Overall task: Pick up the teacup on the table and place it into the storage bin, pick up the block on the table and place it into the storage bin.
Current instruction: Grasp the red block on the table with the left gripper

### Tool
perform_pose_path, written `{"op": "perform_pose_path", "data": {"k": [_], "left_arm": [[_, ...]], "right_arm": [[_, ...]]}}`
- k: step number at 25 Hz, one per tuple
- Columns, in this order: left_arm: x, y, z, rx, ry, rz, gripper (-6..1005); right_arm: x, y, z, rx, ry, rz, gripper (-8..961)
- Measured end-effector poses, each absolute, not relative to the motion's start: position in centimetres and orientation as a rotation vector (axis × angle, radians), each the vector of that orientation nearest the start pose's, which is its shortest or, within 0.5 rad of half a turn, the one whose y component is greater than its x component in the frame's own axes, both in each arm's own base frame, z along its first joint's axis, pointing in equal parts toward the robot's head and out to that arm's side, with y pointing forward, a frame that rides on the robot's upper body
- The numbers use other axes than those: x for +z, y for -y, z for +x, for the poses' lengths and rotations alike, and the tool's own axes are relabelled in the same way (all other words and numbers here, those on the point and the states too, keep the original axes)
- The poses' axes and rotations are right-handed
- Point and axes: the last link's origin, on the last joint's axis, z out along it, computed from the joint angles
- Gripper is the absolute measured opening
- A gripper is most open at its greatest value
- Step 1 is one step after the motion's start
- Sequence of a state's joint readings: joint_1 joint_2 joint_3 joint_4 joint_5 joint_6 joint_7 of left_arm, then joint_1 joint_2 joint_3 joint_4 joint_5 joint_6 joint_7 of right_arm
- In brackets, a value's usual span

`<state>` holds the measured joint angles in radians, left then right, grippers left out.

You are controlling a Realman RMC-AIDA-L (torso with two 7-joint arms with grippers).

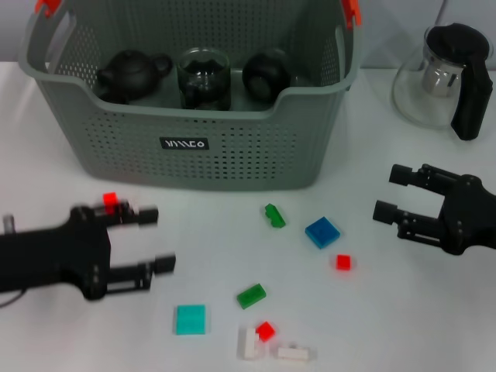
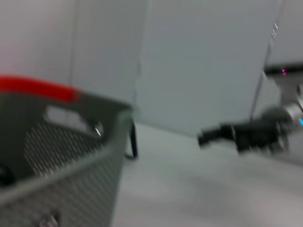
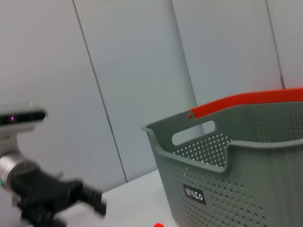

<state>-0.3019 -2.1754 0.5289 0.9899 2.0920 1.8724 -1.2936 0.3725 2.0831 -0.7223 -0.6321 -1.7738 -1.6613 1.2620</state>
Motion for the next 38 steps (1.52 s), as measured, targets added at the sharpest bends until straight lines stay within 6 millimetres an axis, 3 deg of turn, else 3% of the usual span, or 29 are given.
{"op": "perform_pose_path", "data": {"k": [3, 11, 15, 22, 25, 30, 38], "left_arm": [[2.3, -24.4, -29.6, -0.645, 0.518, -2.788, 728], [0.4, -24.3, -30.9, -0.546, 0.38, -2.817, 723], [0.2, -25.9, -31.9, -0.519, 0.456, -2.698, 721], [2.7, -27.3, -34.7, -0.504, 0.676, -2.392, 717], [2.8, -27.9, -36.0, -0.461, 0.737, -2.291, 716], [1.7, -29.1, -36.8, -0.406, 0.788, -2.238, 692], [0.3, -30.3, -36.5, -0.379, 0.785, -2.246, 645]], "right_arm": [[1.0, -28.9, 28.0, 0.975, -0.619, -2.583, 806], [0.9, -29.2, 28.0, 0.974, -0.641, -2.57, 806], [0.9, -29.2, 28.1, 0.978, -0.654, -2.564, 807], [0.9, -29.2, 28.1, 0.978, -0.672, -2.562, 806], [0.9, -29.2, 28.1, 0.977, -0.675, -2.561, 806], [0.9, -29.4, 28.1, 0.969, -0.68, -2.558, 806], [0.9, -29.4, 28.1, 0.969, -0.683, -2.558, 807]]}}
